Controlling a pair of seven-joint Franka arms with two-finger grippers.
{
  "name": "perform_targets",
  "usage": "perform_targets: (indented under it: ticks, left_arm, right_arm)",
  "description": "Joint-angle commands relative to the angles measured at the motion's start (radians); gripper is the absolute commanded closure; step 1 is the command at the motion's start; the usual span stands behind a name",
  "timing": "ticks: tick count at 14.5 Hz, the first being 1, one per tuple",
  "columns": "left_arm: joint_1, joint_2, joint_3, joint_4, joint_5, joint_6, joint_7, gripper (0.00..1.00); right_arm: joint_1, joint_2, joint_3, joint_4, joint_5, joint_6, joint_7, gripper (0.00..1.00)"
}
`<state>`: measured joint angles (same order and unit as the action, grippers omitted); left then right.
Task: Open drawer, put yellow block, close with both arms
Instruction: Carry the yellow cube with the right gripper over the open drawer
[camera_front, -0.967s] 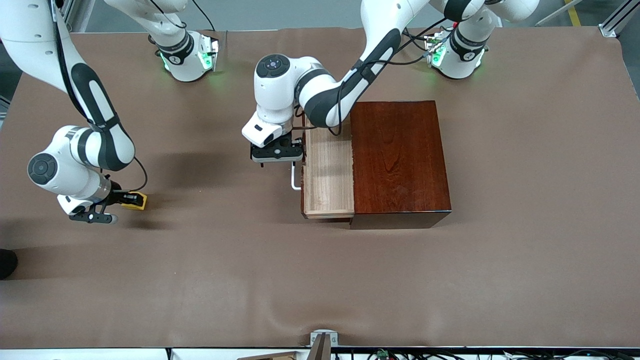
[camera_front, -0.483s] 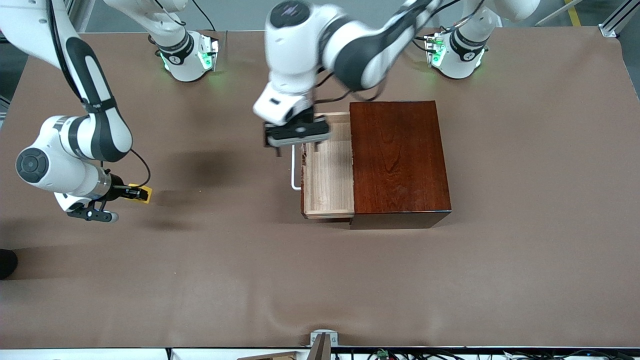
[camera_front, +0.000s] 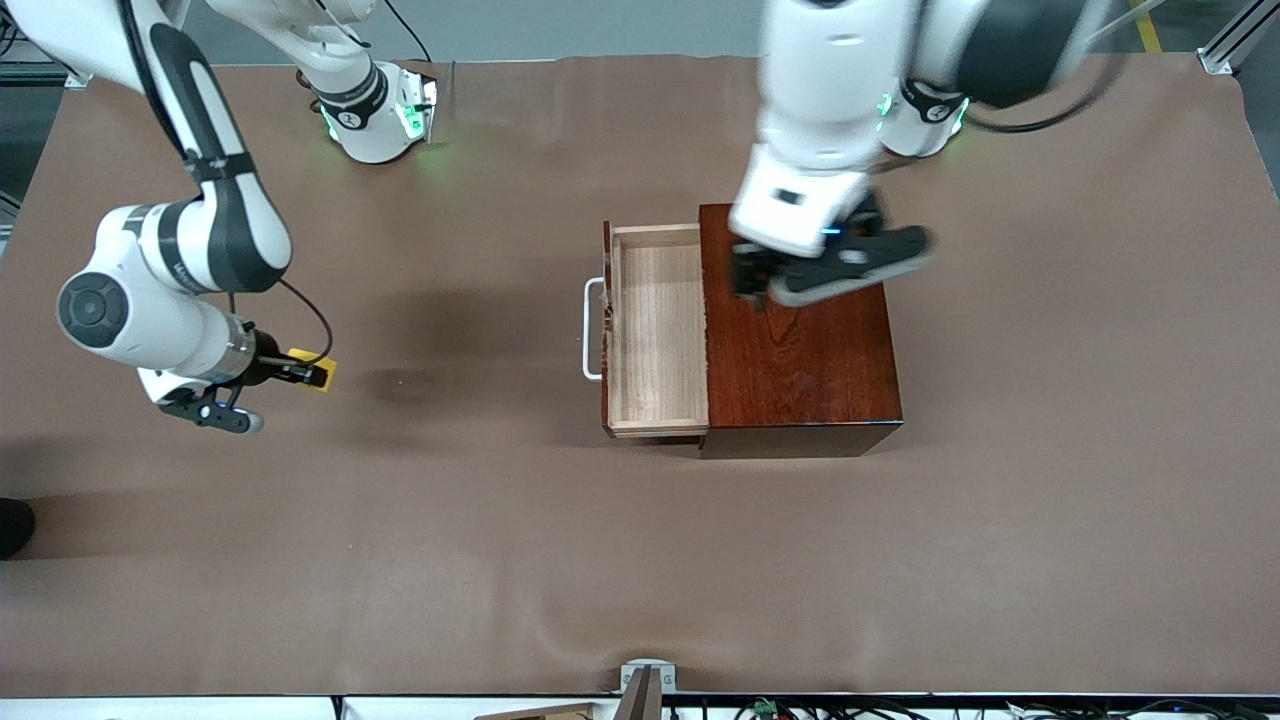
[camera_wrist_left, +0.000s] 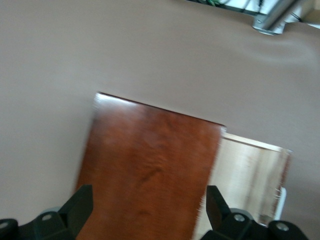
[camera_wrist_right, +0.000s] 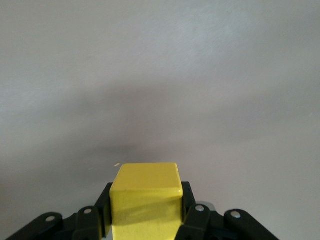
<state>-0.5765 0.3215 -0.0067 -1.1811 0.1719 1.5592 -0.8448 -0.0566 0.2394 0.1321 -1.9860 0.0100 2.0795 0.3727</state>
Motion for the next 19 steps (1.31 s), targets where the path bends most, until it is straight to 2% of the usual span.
perform_targets:
  ticks: [1, 5, 11, 12, 15, 17, 19]
  left_arm:
    - [0.065, -0.062, -0.01, -0.044, 0.001, -0.017, 0.058, 0.0]
    - [0.174, -0.151, -0.013, -0.11, 0.0, -0.053, 0.225, 0.0]
    - [0.344, -0.269, -0.035, -0.251, -0.037, -0.045, 0.42, 0.0]
    - [0.38, -0.288, -0.039, -0.277, -0.079, -0.036, 0.426, 0.0]
    - [0.434, -0.324, -0.044, -0.334, -0.101, -0.034, 0.504, 0.0]
    - [0.49, -0.355, -0.067, -0.385, -0.132, -0.033, 0.596, 0.0]
    - [0.51, -0.392, -0.072, -0.435, -0.15, -0.025, 0.609, 0.0]
  right_arm:
    - [-0.002, -0.031, 0.072, 0.03, 0.004, -0.068, 0.142, 1.0]
    - [-0.002, -0.032, 0.175, 0.085, 0.005, -0.13, 0.358, 1.0]
    - [0.0, -0.025, 0.332, 0.134, 0.008, -0.131, 0.707, 1.0]
    - [0.0, -0.022, 0.351, 0.145, 0.008, -0.131, 0.759, 1.0]
    - [0.006, -0.017, 0.398, 0.162, 0.008, -0.128, 0.914, 1.0]
    - [0.023, -0.003, 0.419, 0.186, 0.01, -0.124, 1.02, 1.0]
    - [0.055, 0.015, 0.422, 0.214, 0.01, -0.125, 1.127, 1.0]
